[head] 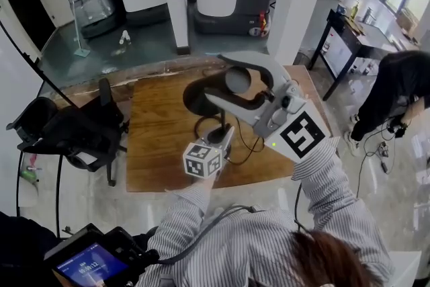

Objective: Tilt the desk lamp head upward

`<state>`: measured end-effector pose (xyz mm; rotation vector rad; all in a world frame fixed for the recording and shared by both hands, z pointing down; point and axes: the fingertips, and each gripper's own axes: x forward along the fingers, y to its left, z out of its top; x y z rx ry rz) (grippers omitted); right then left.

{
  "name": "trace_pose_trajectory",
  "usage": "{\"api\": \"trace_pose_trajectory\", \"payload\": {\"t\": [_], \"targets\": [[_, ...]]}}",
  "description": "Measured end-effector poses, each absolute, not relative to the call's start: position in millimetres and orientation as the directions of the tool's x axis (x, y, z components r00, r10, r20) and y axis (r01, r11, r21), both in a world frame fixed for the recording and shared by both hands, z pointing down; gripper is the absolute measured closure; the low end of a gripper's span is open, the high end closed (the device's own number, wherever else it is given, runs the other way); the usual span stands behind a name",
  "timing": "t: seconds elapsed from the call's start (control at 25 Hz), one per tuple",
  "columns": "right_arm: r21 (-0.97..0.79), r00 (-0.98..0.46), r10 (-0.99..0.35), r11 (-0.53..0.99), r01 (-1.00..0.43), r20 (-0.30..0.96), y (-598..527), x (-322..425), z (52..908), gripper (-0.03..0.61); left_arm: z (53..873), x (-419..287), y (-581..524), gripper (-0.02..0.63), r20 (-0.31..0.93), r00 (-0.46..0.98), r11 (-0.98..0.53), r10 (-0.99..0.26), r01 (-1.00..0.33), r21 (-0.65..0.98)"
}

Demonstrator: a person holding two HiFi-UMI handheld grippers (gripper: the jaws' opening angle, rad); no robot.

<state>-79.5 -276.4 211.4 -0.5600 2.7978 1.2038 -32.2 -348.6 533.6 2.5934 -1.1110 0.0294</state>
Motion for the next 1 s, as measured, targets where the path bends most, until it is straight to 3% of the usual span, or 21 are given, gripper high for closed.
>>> {"api": "trace_pose_trajectory", "payload": {"t": [0.2, 0.44, 1.0], "targets": [[0.747, -0.883, -0.352, 0.484, -0.457, -0.312, -262.2, -74.2, 218.8, 0.359, 535.5, -30.2, -349.3, 0.565, 0.161, 0.698, -0.642, -0.698, -0.710, 0.289], [0.798, -0.823, -0.428, 0.303, -0.520, -0.374, -246.2, -68.9, 249.5, 0.374, 534.8, -32.4, -350.8, 0.561, 0.163, 0.691, -0.631, -0.704, -0.715, 0.302], [0.688, -0.779, -0.501, 0.412, -0.598, -0.377, -238.4, -63.8, 300.4, 0.374, 533.9, -32.3, -350.2, 0.561, 0.177, 0.677, -0.612, -0.714, -0.727, 0.311]]}}
